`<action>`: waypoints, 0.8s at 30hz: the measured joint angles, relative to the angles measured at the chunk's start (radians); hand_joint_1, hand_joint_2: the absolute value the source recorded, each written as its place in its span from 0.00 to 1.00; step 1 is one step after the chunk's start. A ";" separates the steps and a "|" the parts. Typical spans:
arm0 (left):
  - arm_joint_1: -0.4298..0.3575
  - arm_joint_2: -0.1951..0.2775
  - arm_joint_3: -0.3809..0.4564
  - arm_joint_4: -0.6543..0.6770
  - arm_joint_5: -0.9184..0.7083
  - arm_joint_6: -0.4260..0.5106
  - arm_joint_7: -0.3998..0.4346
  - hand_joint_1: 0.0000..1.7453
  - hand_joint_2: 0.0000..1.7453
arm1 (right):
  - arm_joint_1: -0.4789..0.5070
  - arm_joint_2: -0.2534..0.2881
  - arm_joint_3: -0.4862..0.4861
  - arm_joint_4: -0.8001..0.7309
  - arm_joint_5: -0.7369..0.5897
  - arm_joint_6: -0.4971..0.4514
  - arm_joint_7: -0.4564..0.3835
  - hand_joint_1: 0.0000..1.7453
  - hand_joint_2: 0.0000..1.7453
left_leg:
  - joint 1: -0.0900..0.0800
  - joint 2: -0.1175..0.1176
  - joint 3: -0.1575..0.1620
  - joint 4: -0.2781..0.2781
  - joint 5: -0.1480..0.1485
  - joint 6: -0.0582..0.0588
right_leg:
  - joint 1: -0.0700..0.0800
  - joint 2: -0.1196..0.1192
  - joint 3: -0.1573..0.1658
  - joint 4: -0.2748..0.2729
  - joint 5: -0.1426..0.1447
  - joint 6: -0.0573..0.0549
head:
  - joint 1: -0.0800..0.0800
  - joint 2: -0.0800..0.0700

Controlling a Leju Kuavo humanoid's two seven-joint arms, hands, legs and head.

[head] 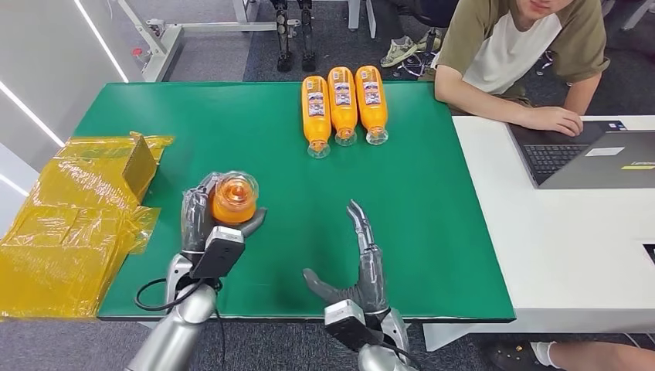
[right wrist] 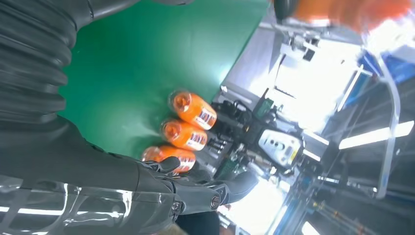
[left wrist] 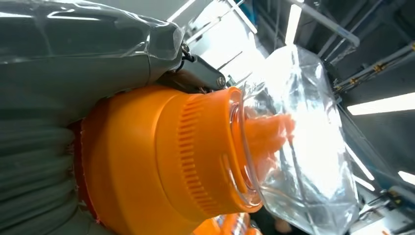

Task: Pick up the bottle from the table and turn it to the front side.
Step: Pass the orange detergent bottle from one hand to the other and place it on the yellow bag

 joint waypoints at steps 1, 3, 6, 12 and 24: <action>-0.017 0.027 0.001 0.008 -0.026 -0.005 0.017 1.00 1.00 | 0.019 0.000 -0.014 -0.018 0.003 0.000 -0.006 0.00 1.00 | 0.000 0.000 0.000 0.000 0.000 0.000 | 0.000 0.000 0.000 0.000 0.000 0.000 | 0.000 0.000; -0.068 0.086 0.002 0.042 -0.092 -0.025 0.061 1.00 1.00 | 0.058 0.000 -0.040 -0.056 0.013 0.000 -0.011 0.00 1.00 | 0.000 0.000 0.000 0.000 0.001 -0.001 | 0.000 0.000 0.000 0.000 0.000 0.000 | 0.000 0.000; -0.172 0.175 0.002 0.125 -0.212 -0.071 0.128 1.00 1.00 | 0.116 0.004 -0.073 -0.116 0.040 0.000 -0.006 0.00 1.00 | 0.000 0.000 0.000 0.000 0.002 -0.002 | 0.000 0.000 0.000 0.001 0.001 -0.001 | 0.000 0.000; -0.383 0.288 -0.024 0.303 -0.384 -0.207 0.178 1.00 1.00 | 0.187 0.016 -0.104 -0.214 0.072 0.000 0.018 0.00 1.00 | 0.000 0.001 0.000 0.000 0.002 -0.003 | 0.000 0.001 -0.002 0.002 0.002 -0.002 | 0.000 0.000; -0.517 0.294 -0.167 0.560 -0.544 -0.413 0.261 1.00 1.00 | 0.204 0.040 -0.129 -0.348 0.042 0.000 -0.057 0.00 1.00 | 0.000 0.002 0.000 0.000 0.002 -0.003 | 0.000 0.002 -0.002 0.001 0.002 -0.002 | 0.000 0.000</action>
